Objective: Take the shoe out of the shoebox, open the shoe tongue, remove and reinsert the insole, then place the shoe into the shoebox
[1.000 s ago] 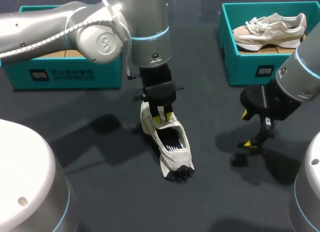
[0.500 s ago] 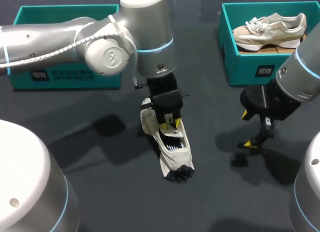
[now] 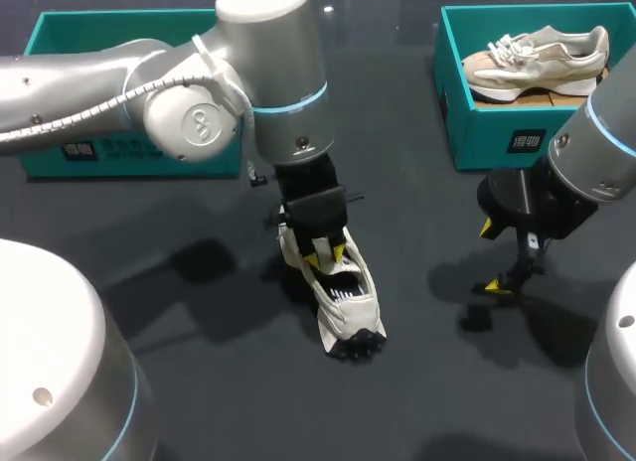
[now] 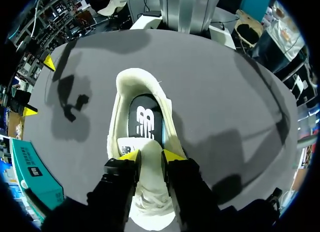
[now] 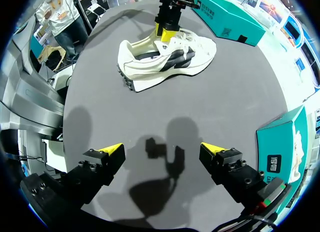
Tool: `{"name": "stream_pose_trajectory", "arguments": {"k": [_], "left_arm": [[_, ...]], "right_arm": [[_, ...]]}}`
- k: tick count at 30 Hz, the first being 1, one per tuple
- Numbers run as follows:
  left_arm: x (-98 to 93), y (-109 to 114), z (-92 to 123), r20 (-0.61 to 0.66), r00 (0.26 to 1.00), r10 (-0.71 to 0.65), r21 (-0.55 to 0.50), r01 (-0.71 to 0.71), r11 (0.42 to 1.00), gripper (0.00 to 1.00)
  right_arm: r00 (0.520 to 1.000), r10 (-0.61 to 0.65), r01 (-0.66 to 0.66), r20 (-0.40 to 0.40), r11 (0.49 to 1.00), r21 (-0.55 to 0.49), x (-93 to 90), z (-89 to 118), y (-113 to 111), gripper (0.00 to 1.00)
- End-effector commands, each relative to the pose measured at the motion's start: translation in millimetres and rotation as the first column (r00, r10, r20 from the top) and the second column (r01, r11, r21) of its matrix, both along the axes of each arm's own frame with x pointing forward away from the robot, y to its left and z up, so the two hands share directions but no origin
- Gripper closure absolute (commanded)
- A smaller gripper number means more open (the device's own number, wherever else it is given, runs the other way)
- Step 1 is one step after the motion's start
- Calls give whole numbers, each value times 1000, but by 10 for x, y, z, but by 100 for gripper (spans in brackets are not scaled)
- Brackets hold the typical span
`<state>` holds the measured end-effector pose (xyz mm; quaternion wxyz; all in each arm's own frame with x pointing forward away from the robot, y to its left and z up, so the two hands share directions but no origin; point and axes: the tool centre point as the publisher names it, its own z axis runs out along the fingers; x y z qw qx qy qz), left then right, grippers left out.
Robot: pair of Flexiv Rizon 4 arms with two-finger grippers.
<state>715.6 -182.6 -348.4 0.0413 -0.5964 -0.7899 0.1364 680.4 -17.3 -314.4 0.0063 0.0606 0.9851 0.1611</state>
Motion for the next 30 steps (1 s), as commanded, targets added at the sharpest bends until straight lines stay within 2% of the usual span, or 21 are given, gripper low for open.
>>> {"name": "stream_pose_trajectory", "arguments": {"k": [1,12,20,21,22,23,30], "left_arm": [[11,-111,-64,-2,1000,-10,16,10,1000,74],[-76,45,472,5,1000,17,-51,-17,999,73],[-268,105,811,-37,977,208,22,-207,978,70],[-299,102,839,-50,970,239,61,-236,970,57],[-332,94,864,-22,962,272,103,-268,958,0],[-361,91,891,48,952,303,133,-307,942,0],[-361,91,891,48,952,303,133,-307,942,0]], "right_arm": [[1000,-1,1,2,1000,-3,-10,-6,6,0],[1000,-1,1,2,1000,-3,-10,-6,6,0],[1000,-1,1,2,1000,-3,-10,-6,6,0],[1000,-1,1,2,1000,-3,-10,-6,6,0],[1000,-1,1,2,1000,-3,-10,-6,6,0],[1000,-1,1,2,1000,-3,-10,-6,6,0],[1000,-1,1,2,1000,-3,-10,-6,6,0]]}}
